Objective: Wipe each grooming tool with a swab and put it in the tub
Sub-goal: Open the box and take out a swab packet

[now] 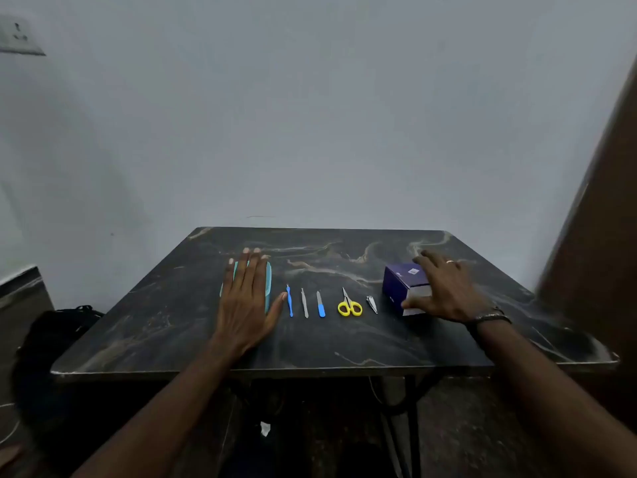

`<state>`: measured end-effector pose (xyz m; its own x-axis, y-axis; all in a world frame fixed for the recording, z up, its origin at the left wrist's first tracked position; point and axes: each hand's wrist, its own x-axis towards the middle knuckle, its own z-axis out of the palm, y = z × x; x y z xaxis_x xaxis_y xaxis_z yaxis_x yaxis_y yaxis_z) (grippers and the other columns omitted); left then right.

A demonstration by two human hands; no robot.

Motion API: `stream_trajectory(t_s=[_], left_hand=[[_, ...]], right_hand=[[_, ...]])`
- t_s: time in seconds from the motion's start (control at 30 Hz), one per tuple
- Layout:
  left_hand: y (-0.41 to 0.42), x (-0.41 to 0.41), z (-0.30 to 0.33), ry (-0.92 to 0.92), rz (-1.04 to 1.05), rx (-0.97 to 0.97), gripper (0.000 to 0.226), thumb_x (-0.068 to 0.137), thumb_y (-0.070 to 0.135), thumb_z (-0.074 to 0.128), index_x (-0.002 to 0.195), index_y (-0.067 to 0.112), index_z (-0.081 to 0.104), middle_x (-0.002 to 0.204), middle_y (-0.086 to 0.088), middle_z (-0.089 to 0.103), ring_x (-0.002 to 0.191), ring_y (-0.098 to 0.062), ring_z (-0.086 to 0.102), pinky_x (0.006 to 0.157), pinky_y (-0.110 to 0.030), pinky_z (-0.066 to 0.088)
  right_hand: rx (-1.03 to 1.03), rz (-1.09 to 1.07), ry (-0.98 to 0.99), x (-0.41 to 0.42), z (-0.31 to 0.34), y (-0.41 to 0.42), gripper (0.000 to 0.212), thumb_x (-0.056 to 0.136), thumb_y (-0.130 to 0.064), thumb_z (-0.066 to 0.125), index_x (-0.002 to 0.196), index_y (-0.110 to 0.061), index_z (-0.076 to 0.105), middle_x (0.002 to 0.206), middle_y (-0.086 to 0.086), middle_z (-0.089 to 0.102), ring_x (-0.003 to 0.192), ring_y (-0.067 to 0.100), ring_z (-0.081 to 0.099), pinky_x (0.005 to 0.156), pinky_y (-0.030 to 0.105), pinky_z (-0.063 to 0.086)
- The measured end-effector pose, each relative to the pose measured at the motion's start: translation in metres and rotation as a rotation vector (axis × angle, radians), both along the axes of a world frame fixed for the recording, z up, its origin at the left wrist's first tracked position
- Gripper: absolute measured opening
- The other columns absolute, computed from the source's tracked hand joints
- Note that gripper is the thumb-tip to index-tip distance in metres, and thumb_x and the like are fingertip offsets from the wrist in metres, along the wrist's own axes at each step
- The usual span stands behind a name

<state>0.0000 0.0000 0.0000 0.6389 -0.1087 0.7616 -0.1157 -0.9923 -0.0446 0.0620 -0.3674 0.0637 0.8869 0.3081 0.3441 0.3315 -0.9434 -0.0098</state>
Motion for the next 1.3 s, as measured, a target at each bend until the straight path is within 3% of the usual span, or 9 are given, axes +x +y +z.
stream_trajectory(t_s=[0.13, 0.43, 0.6, 0.67, 0.77, 0.83, 1.03, 1.3], left_hand=[[0.001, -0.003, 0.000, -0.021, 0.011, -0.012, 0.073, 0.090, 0.045, 0.051, 0.140, -0.005, 0.038, 0.148, -0.022, 0.039, 0.142, -0.035, 0.028, 0.117, -0.053, 0.020], [0.004, 0.001, -0.003, 0.027, 0.047, -0.087, 0.075, 0.089, 0.049, 0.047, 0.142, -0.003, 0.035, 0.149, -0.022, 0.037, 0.142, -0.034, 0.027, 0.118, -0.052, 0.019], [0.006, 0.002, -0.005, 0.027, 0.035, -0.106, 0.076, 0.089, 0.049, 0.047, 0.142, -0.003, 0.034, 0.150, -0.021, 0.036, 0.142, -0.035, 0.027, 0.118, -0.051, 0.018], [0.005, 0.003, -0.006, 0.031, 0.031, -0.108, 0.076, 0.088, 0.049, 0.048, 0.143, -0.002, 0.033, 0.150, -0.021, 0.035, 0.143, -0.035, 0.027, 0.118, -0.051, 0.019], [0.004, 0.004, -0.006, 0.030, 0.030, -0.105, 0.076, 0.088, 0.049, 0.047, 0.142, -0.003, 0.033, 0.149, -0.022, 0.036, 0.142, -0.036, 0.029, 0.117, -0.052, 0.020], [0.004, 0.004, -0.006, 0.028, 0.033, -0.110, 0.077, 0.088, 0.049, 0.048, 0.142, -0.002, 0.033, 0.149, -0.022, 0.036, 0.141, -0.036, 0.030, 0.117, -0.052, 0.020], [0.006, 0.005, -0.008, 0.027, 0.037, -0.137, 0.077, 0.088, 0.050, 0.047, 0.144, -0.001, 0.032, 0.150, -0.021, 0.035, 0.141, -0.035, 0.029, 0.118, -0.050, 0.019], [0.005, 0.005, -0.008, 0.002, 0.026, -0.152, 0.077, 0.088, 0.048, 0.050, 0.143, -0.002, 0.032, 0.149, -0.022, 0.036, 0.141, -0.036, 0.030, 0.118, -0.049, 0.018]], right_hand=[[-0.136, -0.011, 0.033, 0.003, -0.003, -0.011, 0.089, 0.072, -0.058, 0.071, 0.144, -0.021, 0.033, 0.152, 0.005, 0.034, 0.135, 0.027, 0.039, 0.107, 0.042, 0.027], [-0.324, 0.006, -0.006, 0.011, 0.002, -0.007, 0.046, 0.089, -0.044, 0.058, 0.131, -0.028, 0.050, 0.135, -0.004, 0.056, 0.121, 0.020, 0.052, 0.100, 0.038, 0.035], [-0.454, 0.017, -0.136, 0.009, 0.016, -0.006, 0.023, 0.093, -0.037, 0.049, 0.112, -0.028, 0.060, 0.117, -0.006, 0.066, 0.109, 0.020, 0.059, 0.095, 0.037, 0.037], [-0.474, 0.013, -0.113, 0.010, 0.022, -0.005, 0.032, 0.090, -0.044, 0.055, 0.116, -0.026, 0.057, 0.116, -0.005, 0.066, 0.111, 0.021, 0.058, 0.096, 0.037, 0.037], [-0.530, -0.001, -0.024, 0.013, 0.023, -0.001, 0.065, 0.076, -0.055, 0.068, 0.128, -0.022, 0.046, 0.122, -0.002, 0.060, 0.114, 0.023, 0.056, 0.095, 0.039, 0.037], [-0.583, 0.013, -0.029, 0.014, 0.016, 0.002, 0.071, 0.074, -0.054, 0.069, 0.130, -0.021, 0.041, 0.127, 0.000, 0.056, 0.115, 0.024, 0.055, 0.094, 0.040, 0.038], [-0.658, 0.020, -0.115, 0.013, 0.004, 0.006, 0.062, 0.076, -0.042, 0.065, 0.128, -0.020, 0.041, 0.123, 0.004, 0.059, 0.108, 0.025, 0.059, 0.091, 0.040, 0.039], [-0.690, 0.067, -0.282, 0.010, 0.014, 0.004, 0.040, 0.059, -0.027, 0.067, 0.095, -0.011, 0.060, 0.076, 0.008, 0.065, 0.067, 0.032, 0.061, 0.067, 0.039, 0.043]])
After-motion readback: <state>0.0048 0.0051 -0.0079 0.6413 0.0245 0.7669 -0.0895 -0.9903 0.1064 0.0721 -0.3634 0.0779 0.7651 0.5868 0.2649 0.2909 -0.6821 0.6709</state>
